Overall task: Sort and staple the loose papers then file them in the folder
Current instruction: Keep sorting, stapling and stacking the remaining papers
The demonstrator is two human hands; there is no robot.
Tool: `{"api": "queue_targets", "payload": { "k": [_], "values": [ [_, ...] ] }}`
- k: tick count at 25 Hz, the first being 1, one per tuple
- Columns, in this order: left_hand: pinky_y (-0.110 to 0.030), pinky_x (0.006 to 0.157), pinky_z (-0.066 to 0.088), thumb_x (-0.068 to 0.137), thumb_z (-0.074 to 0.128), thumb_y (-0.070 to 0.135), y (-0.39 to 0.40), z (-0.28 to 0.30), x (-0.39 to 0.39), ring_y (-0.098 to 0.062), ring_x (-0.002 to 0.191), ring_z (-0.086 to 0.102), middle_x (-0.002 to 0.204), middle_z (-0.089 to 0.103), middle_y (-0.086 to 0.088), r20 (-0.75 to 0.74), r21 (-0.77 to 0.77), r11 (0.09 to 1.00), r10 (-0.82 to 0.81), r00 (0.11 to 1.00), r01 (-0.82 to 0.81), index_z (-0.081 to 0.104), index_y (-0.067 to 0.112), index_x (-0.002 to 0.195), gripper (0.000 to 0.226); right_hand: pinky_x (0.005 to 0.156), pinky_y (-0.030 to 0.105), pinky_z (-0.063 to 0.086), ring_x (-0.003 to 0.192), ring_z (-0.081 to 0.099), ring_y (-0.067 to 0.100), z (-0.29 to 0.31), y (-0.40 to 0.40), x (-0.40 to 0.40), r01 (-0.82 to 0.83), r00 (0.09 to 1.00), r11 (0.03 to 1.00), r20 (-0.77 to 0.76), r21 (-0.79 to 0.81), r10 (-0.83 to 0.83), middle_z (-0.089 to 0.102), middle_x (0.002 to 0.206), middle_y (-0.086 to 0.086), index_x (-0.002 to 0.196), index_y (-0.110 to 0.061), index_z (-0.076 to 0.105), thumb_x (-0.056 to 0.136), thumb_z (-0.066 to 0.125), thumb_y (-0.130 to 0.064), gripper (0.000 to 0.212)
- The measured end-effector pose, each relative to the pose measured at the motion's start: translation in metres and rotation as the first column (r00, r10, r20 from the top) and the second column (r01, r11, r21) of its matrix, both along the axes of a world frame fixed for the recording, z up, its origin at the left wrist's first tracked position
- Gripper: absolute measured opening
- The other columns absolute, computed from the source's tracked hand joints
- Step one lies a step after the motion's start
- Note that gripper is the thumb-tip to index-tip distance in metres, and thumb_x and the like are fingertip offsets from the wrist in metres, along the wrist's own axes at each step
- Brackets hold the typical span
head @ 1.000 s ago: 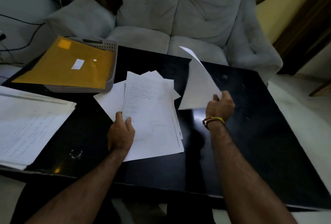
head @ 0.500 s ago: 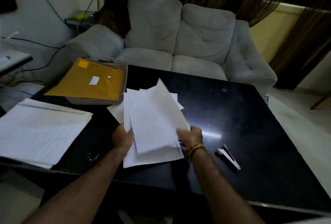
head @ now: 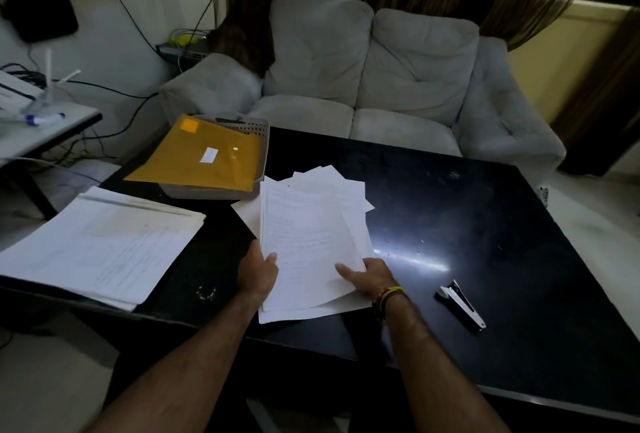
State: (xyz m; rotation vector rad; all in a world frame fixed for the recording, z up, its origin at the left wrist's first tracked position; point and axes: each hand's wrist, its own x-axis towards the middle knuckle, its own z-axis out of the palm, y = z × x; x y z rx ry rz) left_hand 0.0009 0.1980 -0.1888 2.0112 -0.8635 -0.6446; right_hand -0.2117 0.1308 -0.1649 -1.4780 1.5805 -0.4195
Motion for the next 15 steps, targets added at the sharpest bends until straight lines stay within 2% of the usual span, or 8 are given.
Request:
{"api": "queue_targets", "payload": {
  "k": [2, 4, 6, 8, 10, 13, 15],
  "values": [
    [-0.032, 0.085, 0.046, 0.092, 0.049, 0.008, 0.008, 0.003, 0.003, -0.031, 0.107, 0.058, 0.118, 0.061, -0.013, -0.029, -0.058, 0.998, -0.02, 0.999, 0.018, 0.052, 0.006, 0.117, 0.025, 0.055, 0.02, 0.045, 0.06, 0.053, 0.013, -0.001, 0.0, -0.005, 0.088, 0.993, 0.996, 0.079, -0.022, -0.086, 0.058, 0.07, -0.001, 0.073, -0.009, 0.064, 0.081, 0.072, -0.046, 0.039],
    [-0.031, 0.086, 0.046, 0.089, 0.046, 0.003, 0.017, 0.007, 0.013, -0.03, 0.107, 0.058, 0.118, 0.061, -0.013, -0.021, -0.093, 0.995, -0.029, 0.999, 0.027, 0.051, 0.006, 0.118, 0.029, 0.058, 0.024, 0.048, 0.055, 0.051, 0.014, -0.008, -0.002, -0.008, 0.186, 0.967, 0.982, 0.172, 0.019, -0.186, 0.062, 0.069, 0.005, 0.068, -0.005, 0.064, 0.086, 0.069, -0.038, 0.037],
    [-0.03, 0.085, 0.045, 0.087, 0.045, -0.001, 0.021, 0.009, 0.025, -0.031, 0.108, 0.057, 0.12, 0.059, -0.014, 0.008, -0.106, 0.994, -0.03, 1.0, 0.031, 0.049, 0.005, 0.119, 0.034, 0.066, 0.032, 0.054, 0.057, 0.059, 0.019, -0.013, -0.002, -0.004, 0.239, 0.948, 0.969, 0.202, 0.057, -0.245, 0.071, 0.076, 0.013, 0.068, -0.006, 0.067, 0.085, 0.07, -0.028, 0.029],
    [-0.03, 0.081, 0.045, 0.086, 0.047, 0.0, 0.023, 0.006, 0.032, -0.033, 0.106, 0.058, 0.121, 0.059, -0.015, 0.067, -0.104, 0.994, -0.038, 0.997, 0.044, 0.048, 0.004, 0.119, 0.033, 0.079, 0.034, 0.056, 0.073, 0.067, 0.026, -0.012, -0.004, 0.004, 0.305, 0.947, 0.952, 0.096, 0.016, -0.305, 0.074, 0.081, 0.012, 0.068, -0.008, 0.07, 0.08, 0.072, -0.025, 0.021],
    [-0.031, 0.076, 0.046, 0.086, 0.049, 0.003, 0.025, -0.002, 0.032, -0.035, 0.099, 0.06, 0.117, 0.062, -0.017, 0.157, -0.096, 0.994, -0.033, 0.987, 0.049, 0.048, 0.005, 0.116, 0.03, 0.086, 0.03, 0.051, 0.094, 0.066, 0.029, -0.005, -0.008, 0.013, 0.366, 0.926, 0.919, -0.044, -0.146, -0.376, 0.073, 0.094, 0.01, 0.08, -0.011, 0.073, 0.08, 0.072, -0.022, 0.011],
    [-0.037, 0.071, 0.051, 0.085, 0.05, 0.008, 0.025, -0.012, 0.028, -0.038, 0.091, 0.061, 0.11, 0.063, -0.019, 0.286, -0.061, 0.997, -0.036, 0.958, 0.056, 0.046, 0.009, 0.113, 0.029, 0.089, 0.034, 0.047, 0.11, 0.058, 0.034, 0.005, -0.022, 0.03, 0.329, 0.903, 0.896, -0.176, -0.299, -0.391, 0.062, 0.118, 0.015, 0.105, -0.007, 0.067, 0.084, 0.07, -0.023, 0.027],
    [-0.041, 0.069, 0.053, 0.084, 0.05, 0.01, 0.023, -0.013, 0.029, -0.038, 0.088, 0.061, 0.107, 0.063, -0.019, 0.316, -0.054, 0.997, -0.039, 0.948, 0.059, 0.044, 0.012, 0.111, 0.028, 0.089, 0.04, 0.048, 0.116, 0.052, 0.039, 0.01, -0.035, 0.042, 0.329, 0.885, 0.911, -0.255, -0.248, -0.389, 0.053, 0.125, 0.017, 0.115, -0.004, 0.06, 0.084, 0.07, -0.026, 0.039]
  ]
}}
